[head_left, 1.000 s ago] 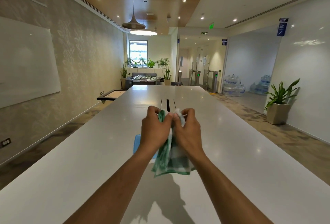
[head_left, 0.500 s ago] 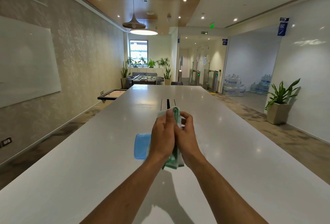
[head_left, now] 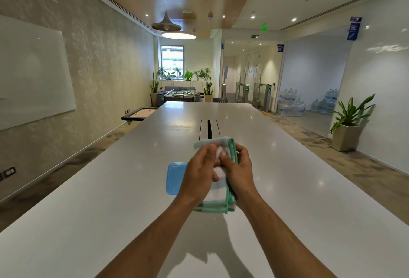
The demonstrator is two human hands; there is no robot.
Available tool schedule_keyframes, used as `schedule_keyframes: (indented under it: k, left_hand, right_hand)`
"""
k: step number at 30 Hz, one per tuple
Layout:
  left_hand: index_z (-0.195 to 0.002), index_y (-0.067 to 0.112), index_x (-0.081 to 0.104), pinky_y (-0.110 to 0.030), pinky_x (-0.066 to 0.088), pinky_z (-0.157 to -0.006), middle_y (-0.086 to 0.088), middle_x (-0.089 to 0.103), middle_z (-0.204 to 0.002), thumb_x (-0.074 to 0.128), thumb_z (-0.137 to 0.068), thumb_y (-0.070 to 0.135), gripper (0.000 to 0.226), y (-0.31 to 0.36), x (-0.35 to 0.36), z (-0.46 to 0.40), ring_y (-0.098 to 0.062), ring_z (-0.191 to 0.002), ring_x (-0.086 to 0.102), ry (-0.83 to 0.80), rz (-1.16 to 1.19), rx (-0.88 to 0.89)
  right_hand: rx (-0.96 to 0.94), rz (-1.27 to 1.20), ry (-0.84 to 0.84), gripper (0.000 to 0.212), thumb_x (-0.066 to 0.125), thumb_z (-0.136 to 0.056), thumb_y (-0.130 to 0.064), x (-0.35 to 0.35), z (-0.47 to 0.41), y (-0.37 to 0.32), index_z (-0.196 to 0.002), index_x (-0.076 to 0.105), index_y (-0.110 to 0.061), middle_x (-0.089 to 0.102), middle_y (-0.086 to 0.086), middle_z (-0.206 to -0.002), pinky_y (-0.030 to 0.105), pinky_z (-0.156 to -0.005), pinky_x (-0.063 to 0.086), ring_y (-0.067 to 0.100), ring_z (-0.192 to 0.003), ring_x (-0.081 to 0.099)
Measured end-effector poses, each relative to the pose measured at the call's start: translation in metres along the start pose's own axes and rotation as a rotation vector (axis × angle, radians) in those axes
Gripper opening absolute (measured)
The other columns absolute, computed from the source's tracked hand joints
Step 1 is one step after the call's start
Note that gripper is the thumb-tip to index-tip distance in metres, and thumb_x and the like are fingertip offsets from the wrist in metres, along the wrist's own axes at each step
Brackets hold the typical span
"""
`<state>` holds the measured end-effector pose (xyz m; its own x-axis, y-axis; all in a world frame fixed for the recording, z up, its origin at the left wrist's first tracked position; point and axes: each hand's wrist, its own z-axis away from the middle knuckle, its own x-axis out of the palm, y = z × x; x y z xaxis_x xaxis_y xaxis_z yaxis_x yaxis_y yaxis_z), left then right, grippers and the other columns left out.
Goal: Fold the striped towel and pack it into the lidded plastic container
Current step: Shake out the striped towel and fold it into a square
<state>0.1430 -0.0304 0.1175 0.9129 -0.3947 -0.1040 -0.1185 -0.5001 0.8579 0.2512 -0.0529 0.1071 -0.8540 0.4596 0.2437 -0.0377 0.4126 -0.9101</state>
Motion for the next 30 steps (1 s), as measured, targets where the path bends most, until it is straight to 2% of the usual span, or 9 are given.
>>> schedule_keyframes:
  k: [3, 5, 8, 11, 14, 19, 22, 25, 30]
  left_hand:
    - [-0.106, 0.026, 0.059, -0.020, 0.055, -0.066, 0.005, 0.062, -0.107, 0.061, -0.090, 0.034, 0.018, -0.010, -0.008, -0.007, -0.007, -0.086, 0.064, 0.289, -0.170, 0.089]
    - [-0.116, 0.027, 0.052, -0.018, 0.050, -0.071, 0.011, 0.050, -0.114, 0.066, -0.086, 0.037, 0.035, -0.017, -0.012, -0.011, -0.006, -0.097, 0.056, 0.383, -0.285, 0.063]
    - [-0.130, 0.028, 0.040, -0.034, 0.056, -0.079, 0.004, 0.050, -0.127, 0.069, -0.079, 0.051, 0.063, -0.026, -0.018, -0.016, -0.017, -0.105, 0.059, 0.192, 0.007, -0.294]
    - [-0.122, 0.022, 0.050, -0.051, 0.058, -0.081, -0.009, 0.068, -0.114, 0.073, -0.072, 0.058, 0.066, -0.039, -0.016, -0.017, -0.028, -0.094, 0.071, 0.008, 0.319, -0.512]
    - [-0.110, 0.023, 0.057, -0.050, 0.059, -0.078, -0.007, 0.072, -0.105, 0.075, -0.069, 0.058, 0.057, -0.050, -0.008, -0.019, -0.025, -0.089, 0.072, 0.096, 0.229, -0.441]
    - [-0.108, 0.020, 0.051, -0.042, 0.058, -0.075, -0.001, 0.065, -0.098, 0.069, -0.078, 0.053, 0.048, -0.069, 0.000, -0.029, -0.018, -0.086, 0.066, 0.222, -0.090, -0.363]
    - [-0.109, 0.020, 0.049, -0.037, 0.055, -0.072, -0.002, 0.064, -0.099, 0.067, -0.081, 0.052, 0.046, -0.081, 0.005, -0.032, -0.017, -0.085, 0.063, 0.224, -0.159, -0.382]
    - [-0.113, 0.015, 0.050, -0.037, 0.056, -0.070, -0.005, 0.065, -0.101, 0.067, -0.082, 0.050, 0.050, -0.095, 0.007, -0.036, -0.020, -0.086, 0.065, 0.226, -0.099, -0.443]
    - [-0.110, 0.016, 0.047, -0.035, 0.053, -0.063, -0.005, 0.063, -0.098, 0.066, -0.081, 0.051, 0.049, -0.117, 0.006, -0.043, -0.019, -0.082, 0.064, 0.288, -0.086, -0.519]
  right_hand:
    - [-0.018, 0.061, -0.028, 0.019, 0.058, -0.095, -0.021, -0.006, -0.001, 0.001, -0.111, 0.054, -0.030, 0.066, 0.004, -0.102, 0.027, -0.059, 0.057, 0.014, -0.076, 0.072]
    - [-0.009, 0.067, -0.028, 0.017, 0.058, -0.095, -0.025, -0.011, -0.004, 0.001, -0.110, 0.054, -0.033, 0.065, 0.003, -0.105, 0.029, -0.062, 0.059, 0.016, -0.081, 0.072]
    - [0.009, 0.056, -0.037, 0.016, 0.057, -0.096, -0.029, -0.018, -0.010, 0.000, -0.111, 0.053, -0.032, 0.064, 0.005, -0.109, 0.035, -0.066, 0.060, 0.021, -0.087, 0.071]
    - [0.015, 0.101, -0.065, 0.016, 0.053, -0.098, -0.032, -0.021, -0.013, 0.004, -0.113, 0.050, -0.031, 0.063, 0.003, -0.109, 0.036, -0.068, 0.061, 0.021, -0.089, 0.070]
    - [-0.049, 0.315, -0.070, 0.023, 0.044, -0.100, -0.037, -0.023, -0.018, 0.011, -0.121, 0.042, -0.027, 0.064, 0.003, -0.106, 0.029, -0.066, 0.060, 0.017, -0.086, 0.069]
    - [-0.094, 0.656, 0.007, 0.033, 0.037, -0.103, -0.035, -0.031, -0.025, 0.029, -0.134, 0.036, -0.025, 0.063, -0.001, -0.092, 0.007, -0.047, 0.042, 0.003, -0.072, 0.061]
    - [-0.090, 0.683, 0.065, 0.040, 0.042, -0.102, -0.033, -0.030, -0.027, 0.041, -0.140, 0.031, -0.027, 0.066, 0.001, -0.094, 0.009, -0.053, 0.043, 0.006, -0.071, 0.062]
    - [-0.023, 0.627, 0.106, 0.045, 0.044, -0.100, -0.037, -0.035, -0.031, 0.050, -0.141, 0.026, -0.028, 0.067, 0.006, -0.098, 0.024, -0.062, 0.054, 0.011, -0.073, 0.064]
    - [0.106, 0.650, -0.103, 0.043, 0.036, -0.103, -0.033, -0.039, -0.036, 0.065, -0.145, 0.025, -0.032, 0.058, -0.001, -0.111, 0.030, -0.076, 0.057, 0.014, -0.089, 0.063]
